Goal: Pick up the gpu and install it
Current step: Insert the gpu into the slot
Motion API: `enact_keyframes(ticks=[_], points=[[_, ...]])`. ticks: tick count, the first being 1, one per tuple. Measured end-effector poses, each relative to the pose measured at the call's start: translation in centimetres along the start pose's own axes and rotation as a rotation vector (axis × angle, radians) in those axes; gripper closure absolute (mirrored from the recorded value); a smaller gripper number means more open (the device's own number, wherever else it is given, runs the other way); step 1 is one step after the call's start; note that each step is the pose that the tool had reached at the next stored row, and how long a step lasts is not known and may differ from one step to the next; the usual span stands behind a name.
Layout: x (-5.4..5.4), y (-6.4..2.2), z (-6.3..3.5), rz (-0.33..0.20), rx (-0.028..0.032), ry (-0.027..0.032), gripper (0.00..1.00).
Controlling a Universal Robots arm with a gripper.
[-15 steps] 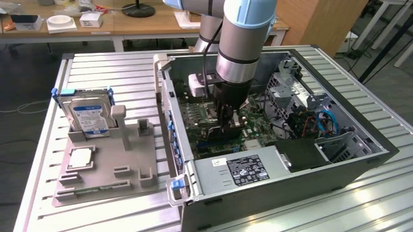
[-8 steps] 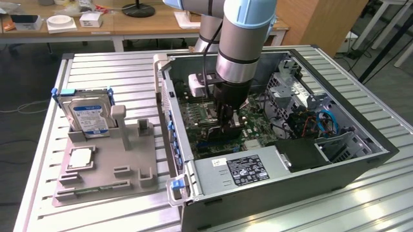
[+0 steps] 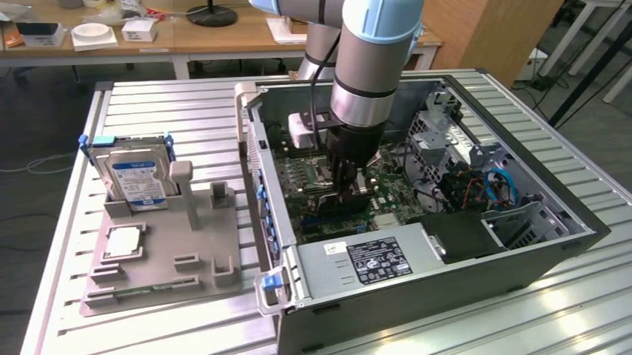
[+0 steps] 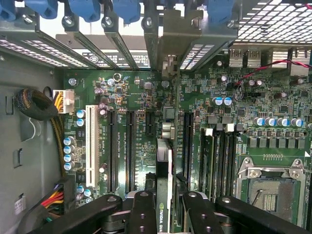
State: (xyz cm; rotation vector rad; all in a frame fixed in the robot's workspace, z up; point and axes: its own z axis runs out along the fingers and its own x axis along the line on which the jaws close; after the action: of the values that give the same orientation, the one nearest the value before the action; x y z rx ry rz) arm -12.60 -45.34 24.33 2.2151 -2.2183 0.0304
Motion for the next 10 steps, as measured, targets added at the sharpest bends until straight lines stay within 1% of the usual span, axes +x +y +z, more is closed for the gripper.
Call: enact_keyframes(ticks=[2,4,5,7,8,9,10], points=[[0.0,0.02,0.02,0.0,0.0007,-0.0003,0.73],[0.0,-0.01,0.0,0.0,0.0003,0.0001,0.61],[0.0,-0.01,0.0,0.0,0.0004,0.0001,0.61],[0.0,-0.01,0.0,0.0,0.0003,0.0002,0.49],[-0.02,-0.01,-0.01,0.0,0.0003,0.0002,0.49],[-0.01,-0.01,-0.11,0.0,0.0,0.0006,0.43],[-0.01,-0.01,-0.23,0.0,0.0002,0.0004,0.43]])
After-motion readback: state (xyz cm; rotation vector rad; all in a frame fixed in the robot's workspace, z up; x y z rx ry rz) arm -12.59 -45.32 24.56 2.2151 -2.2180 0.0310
